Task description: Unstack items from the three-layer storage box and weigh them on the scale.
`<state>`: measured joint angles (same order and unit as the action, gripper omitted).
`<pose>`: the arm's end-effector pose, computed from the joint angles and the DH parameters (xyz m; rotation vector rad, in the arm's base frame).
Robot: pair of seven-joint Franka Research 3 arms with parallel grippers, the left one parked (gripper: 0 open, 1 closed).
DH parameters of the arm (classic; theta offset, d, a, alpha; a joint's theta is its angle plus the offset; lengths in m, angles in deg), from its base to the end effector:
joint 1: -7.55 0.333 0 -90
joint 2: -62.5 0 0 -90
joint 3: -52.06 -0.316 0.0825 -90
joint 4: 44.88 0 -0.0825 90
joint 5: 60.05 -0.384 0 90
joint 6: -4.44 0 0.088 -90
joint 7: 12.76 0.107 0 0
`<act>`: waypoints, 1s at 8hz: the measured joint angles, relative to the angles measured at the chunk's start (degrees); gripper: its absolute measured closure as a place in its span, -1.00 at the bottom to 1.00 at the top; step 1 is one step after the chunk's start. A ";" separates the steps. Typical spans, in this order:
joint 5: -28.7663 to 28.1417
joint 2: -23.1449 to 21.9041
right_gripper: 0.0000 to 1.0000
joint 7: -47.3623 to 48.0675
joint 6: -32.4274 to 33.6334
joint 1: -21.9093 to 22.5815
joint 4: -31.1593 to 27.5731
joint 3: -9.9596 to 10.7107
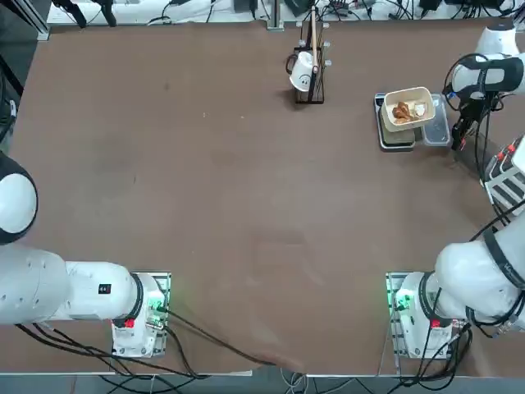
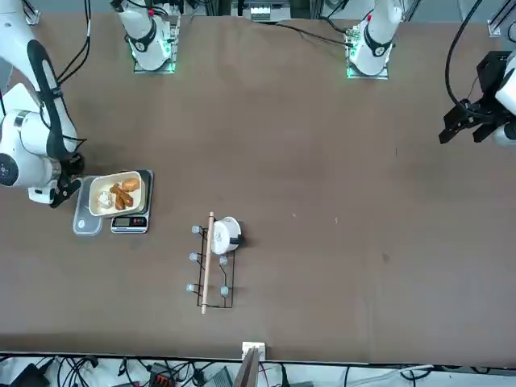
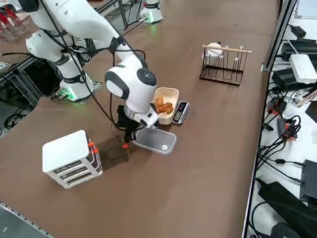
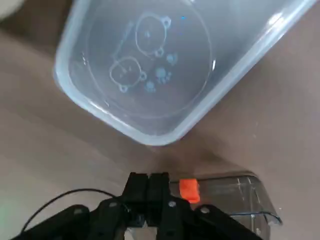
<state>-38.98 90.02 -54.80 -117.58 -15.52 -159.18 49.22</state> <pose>0.5296 -0.2121 0.1956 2.8850 0.9392 -0.6451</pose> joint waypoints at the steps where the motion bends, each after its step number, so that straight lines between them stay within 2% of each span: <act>1: 1.07 -0.01 0.96 -0.08 -0.68 -0.23 -0.36 -0.12; 3: 5.70 -0.07 0.96 -0.08 -0.60 -1.78 -1.12 0.03; 6: 11.06 -0.12 0.96 -0.17 -0.60 -6.54 -2.84 0.32; 8: 11.99 -0.18 0.96 -0.47 -0.69 -8.52 -3.04 0.07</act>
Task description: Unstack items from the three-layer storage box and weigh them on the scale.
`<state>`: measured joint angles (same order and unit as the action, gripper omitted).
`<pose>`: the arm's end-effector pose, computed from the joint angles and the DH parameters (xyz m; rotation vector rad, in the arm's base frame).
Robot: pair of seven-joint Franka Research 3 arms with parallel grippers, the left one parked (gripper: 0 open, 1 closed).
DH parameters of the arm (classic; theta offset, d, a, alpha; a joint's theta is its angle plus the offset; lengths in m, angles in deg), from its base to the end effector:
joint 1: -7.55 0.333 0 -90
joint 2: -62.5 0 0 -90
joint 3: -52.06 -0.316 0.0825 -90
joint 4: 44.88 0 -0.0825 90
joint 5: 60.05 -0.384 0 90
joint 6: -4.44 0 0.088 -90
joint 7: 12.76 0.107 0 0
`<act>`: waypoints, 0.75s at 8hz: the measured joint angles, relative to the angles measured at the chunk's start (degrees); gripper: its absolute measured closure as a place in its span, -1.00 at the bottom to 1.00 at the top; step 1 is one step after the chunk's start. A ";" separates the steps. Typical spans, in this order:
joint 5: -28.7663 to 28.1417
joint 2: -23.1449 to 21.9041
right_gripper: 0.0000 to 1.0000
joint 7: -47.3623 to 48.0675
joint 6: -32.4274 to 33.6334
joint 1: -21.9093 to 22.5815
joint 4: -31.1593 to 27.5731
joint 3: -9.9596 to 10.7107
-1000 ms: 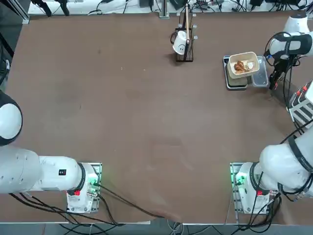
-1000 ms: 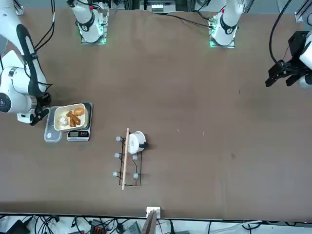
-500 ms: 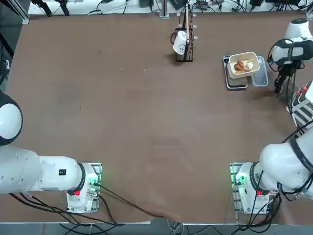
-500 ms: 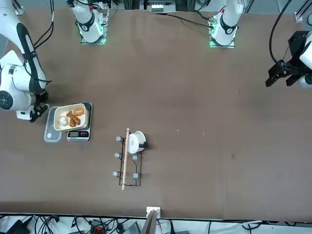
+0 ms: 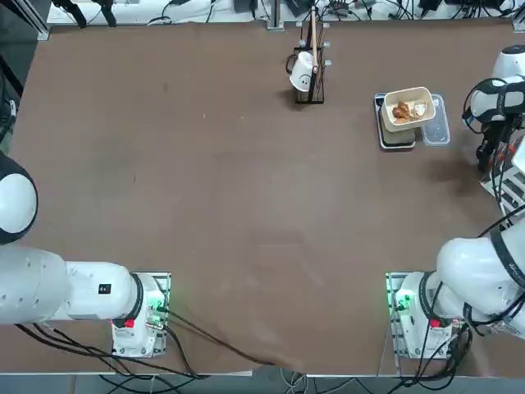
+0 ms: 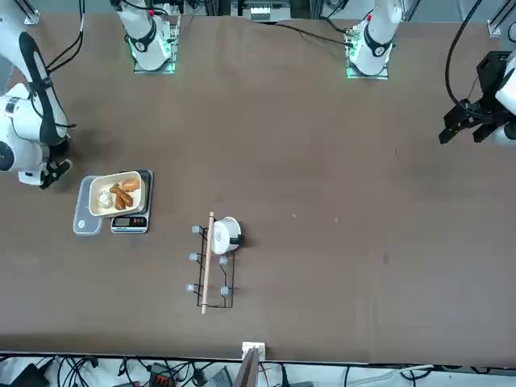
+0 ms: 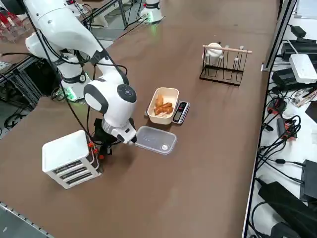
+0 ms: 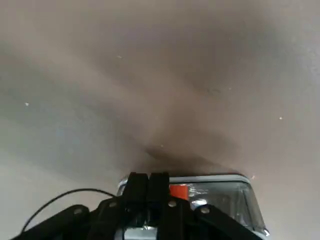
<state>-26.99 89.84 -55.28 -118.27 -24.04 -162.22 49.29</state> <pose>0.4752 -0.2875 0.1818 2.7780 0.9338 -0.7919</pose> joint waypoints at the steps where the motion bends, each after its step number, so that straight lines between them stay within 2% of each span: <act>1: 0.00 -0.01 0.96 0.00 0.05 -0.09 0.00 -0.05; 6: -0.27 -0.18 0.96 0.05 0.63 -0.67 0.10 -0.35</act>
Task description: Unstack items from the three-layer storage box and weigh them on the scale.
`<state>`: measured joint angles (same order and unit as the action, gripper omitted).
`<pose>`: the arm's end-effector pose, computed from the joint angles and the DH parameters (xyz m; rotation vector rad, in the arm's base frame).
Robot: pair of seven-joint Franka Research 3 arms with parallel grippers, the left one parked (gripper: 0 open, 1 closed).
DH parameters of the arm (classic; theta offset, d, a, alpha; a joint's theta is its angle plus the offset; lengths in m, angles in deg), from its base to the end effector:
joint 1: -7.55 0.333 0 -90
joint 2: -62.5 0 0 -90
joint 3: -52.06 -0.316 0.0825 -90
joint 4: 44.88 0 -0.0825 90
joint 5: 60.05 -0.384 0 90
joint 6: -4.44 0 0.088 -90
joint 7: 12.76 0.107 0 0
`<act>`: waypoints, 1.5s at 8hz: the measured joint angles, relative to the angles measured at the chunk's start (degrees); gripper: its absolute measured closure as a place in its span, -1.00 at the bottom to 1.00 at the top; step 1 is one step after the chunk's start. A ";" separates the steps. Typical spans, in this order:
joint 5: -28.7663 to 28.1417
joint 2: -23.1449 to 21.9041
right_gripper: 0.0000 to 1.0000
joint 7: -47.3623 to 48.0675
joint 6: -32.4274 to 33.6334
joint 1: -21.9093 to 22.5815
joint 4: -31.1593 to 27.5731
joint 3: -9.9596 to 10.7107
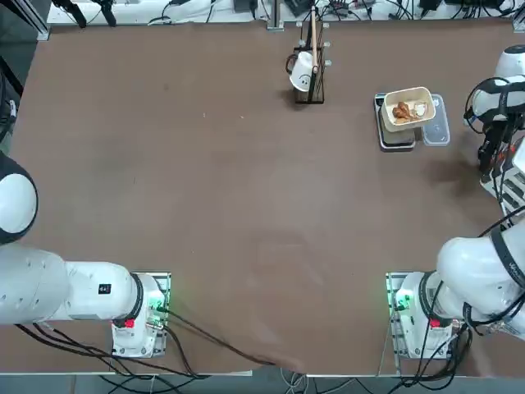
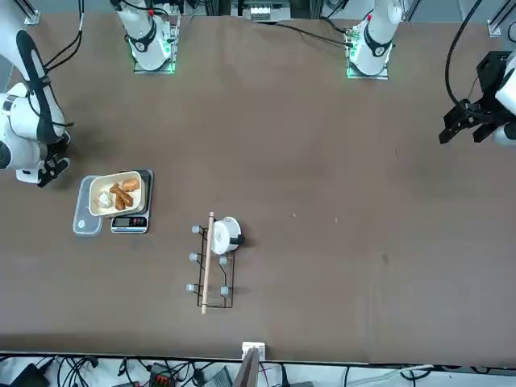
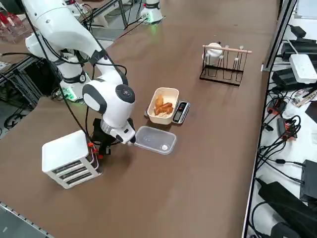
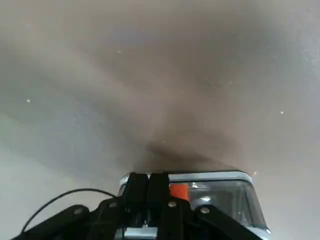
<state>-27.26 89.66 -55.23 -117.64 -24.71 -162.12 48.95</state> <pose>0.4730 -0.2906 0.1838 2.7891 0.9169 -0.7983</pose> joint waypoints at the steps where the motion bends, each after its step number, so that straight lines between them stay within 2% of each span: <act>1: -0.02 0.00 0.96 0.01 0.00 -0.10 0.02 -0.02; 3: -0.27 -0.16 0.96 0.24 0.41 -0.13 0.33 -0.04; 5: -4.72 -2.30 0.96 2.56 4.05 -0.17 2.11 -0.59; 7: -12.33 -4.84 0.96 8.56 15.33 1.15 9.11 -2.85; 8: -17.53 -5.41 0.90 12.27 19.74 2.11 13.40 -3.19; 10: -28.36 -5.65 0.67 20.40 25.20 2.71 20.91 -3.20; 11: -31.27 -5.71 0.34 24.00 27.26 2.90 23.92 -3.23; 12: -31.81 -5.76 -0.07 26.38 28.76 3.76 26.41 -3.29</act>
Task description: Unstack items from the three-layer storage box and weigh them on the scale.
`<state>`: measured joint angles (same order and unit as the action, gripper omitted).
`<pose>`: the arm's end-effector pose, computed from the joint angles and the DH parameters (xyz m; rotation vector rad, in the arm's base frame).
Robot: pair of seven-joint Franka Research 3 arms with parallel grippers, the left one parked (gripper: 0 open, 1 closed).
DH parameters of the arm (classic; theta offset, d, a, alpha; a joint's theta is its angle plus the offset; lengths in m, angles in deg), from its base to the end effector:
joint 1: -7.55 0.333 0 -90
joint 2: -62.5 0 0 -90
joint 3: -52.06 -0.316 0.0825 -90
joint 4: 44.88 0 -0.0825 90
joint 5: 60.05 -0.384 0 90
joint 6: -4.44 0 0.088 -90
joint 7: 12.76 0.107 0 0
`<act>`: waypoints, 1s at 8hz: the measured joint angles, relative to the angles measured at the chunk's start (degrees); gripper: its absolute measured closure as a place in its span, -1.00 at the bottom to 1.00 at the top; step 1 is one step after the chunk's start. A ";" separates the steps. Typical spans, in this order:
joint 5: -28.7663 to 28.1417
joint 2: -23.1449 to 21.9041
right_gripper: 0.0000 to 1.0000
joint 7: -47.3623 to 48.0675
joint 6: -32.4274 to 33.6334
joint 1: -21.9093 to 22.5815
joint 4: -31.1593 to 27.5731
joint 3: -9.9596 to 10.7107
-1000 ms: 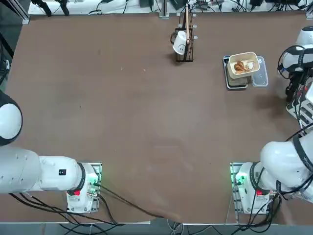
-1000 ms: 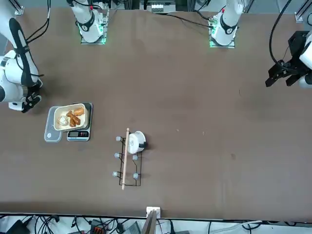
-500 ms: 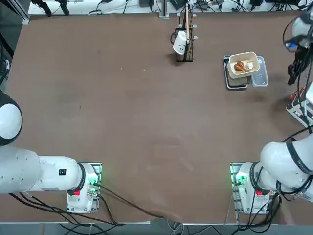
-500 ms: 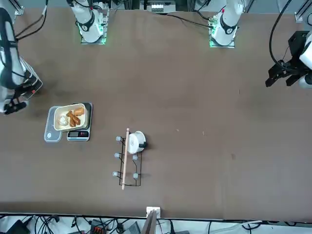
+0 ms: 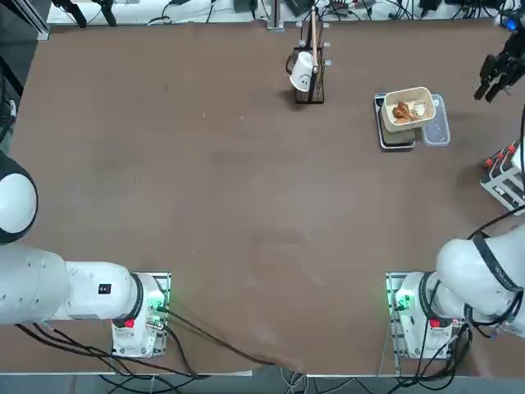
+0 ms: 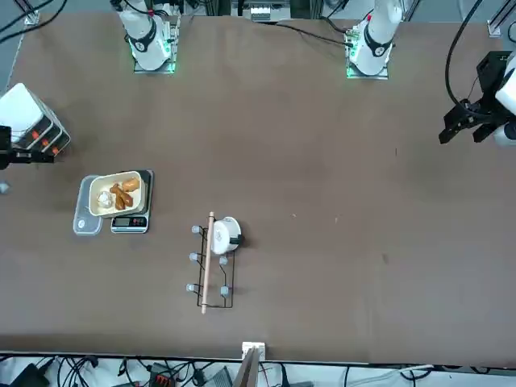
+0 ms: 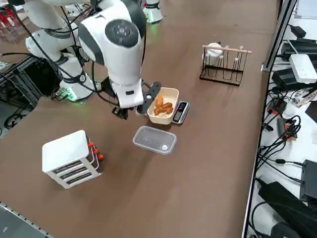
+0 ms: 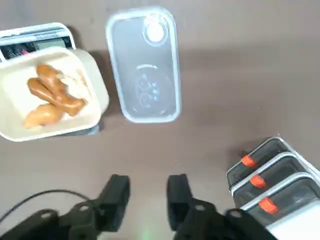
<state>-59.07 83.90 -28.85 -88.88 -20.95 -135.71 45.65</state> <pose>0.5776 -0.2444 0.3997 -2.9733 0.1515 0.4529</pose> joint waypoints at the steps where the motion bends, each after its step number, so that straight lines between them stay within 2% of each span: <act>1: 0.03 -0.08 -0.42 0.94 0.75 1.69 2.30 -0.06; 2: 0.21 -0.26 -0.84 1.91 1.25 3.97 4.53 -0.13; 3: 0.31 -0.82 -1.00 3.74 1.66 6.74 6.22 -0.16; 5: 0.37 -3.75 -1.00 9.22 1.73 13.17 7.28 -0.19; 6: 0.34 -5.68 -1.00 15.04 1.78 17.12 7.44 -0.11; 7: 0.32 -7.86 -1.00 22.14 2.06 21.69 7.16 0.36; 8: 0.11 -10.22 -1.00 27.48 2.50 26.66 6.04 1.79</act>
<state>-58.96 73.68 -1.36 -86.37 5.71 -129.67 47.44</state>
